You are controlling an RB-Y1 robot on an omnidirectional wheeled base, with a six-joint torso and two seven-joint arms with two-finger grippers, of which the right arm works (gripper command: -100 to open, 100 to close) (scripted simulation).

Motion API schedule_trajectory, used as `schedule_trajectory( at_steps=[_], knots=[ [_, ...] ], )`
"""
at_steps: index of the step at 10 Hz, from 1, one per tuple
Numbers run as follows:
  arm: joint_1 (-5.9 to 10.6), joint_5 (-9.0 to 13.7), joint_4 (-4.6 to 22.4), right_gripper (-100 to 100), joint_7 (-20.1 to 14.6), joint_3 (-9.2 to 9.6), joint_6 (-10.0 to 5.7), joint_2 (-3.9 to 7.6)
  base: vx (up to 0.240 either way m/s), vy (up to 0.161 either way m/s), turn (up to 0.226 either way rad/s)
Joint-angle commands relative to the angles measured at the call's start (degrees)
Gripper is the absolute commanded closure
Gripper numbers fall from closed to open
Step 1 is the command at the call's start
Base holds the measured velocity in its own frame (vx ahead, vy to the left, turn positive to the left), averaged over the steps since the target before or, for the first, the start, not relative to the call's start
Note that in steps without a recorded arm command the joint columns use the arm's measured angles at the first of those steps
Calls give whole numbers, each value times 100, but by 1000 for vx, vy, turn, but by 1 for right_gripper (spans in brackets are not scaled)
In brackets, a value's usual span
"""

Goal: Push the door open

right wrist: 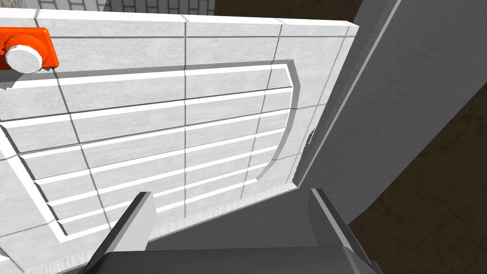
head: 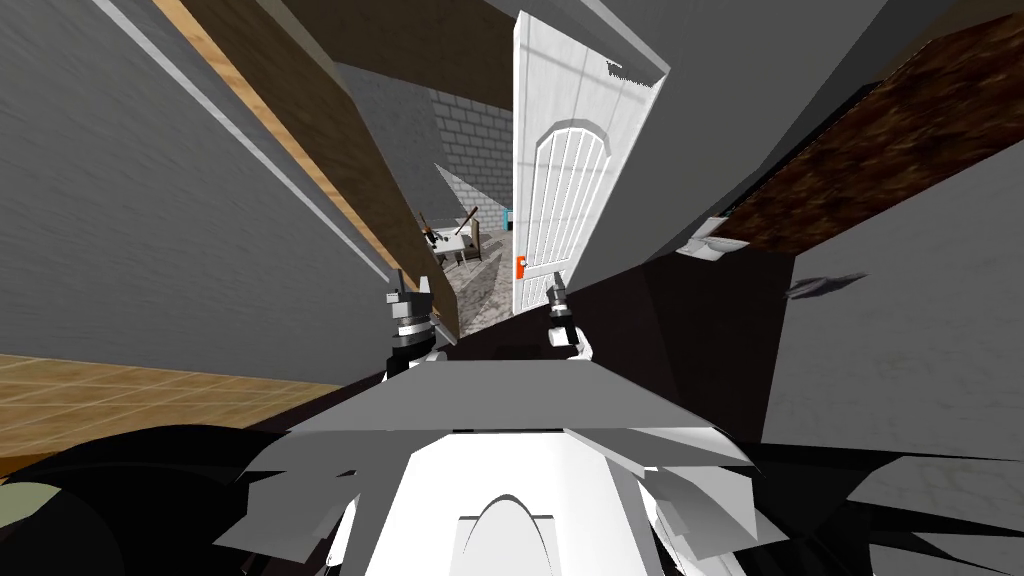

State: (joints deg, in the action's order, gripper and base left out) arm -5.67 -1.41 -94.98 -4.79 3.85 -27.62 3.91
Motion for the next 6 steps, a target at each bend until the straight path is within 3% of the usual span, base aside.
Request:
schedule_trajectory(
  at_steps=[1,2,4,5,6],
  knots=[
    [160,-5,286,-100,-6,31,-2,-7,48,-49,55],
    [160,-5,335,-100,-6,31,-2,-7,37,-38,34],
    [462,8,737,-100,-52,52,8,31,51,-58,78],
    [462,8,851,-100,-52,52,8,31,50,-58,46],
    [612,14,1030,-100,-74,62,13,46,53,-48,67]
  ],
)
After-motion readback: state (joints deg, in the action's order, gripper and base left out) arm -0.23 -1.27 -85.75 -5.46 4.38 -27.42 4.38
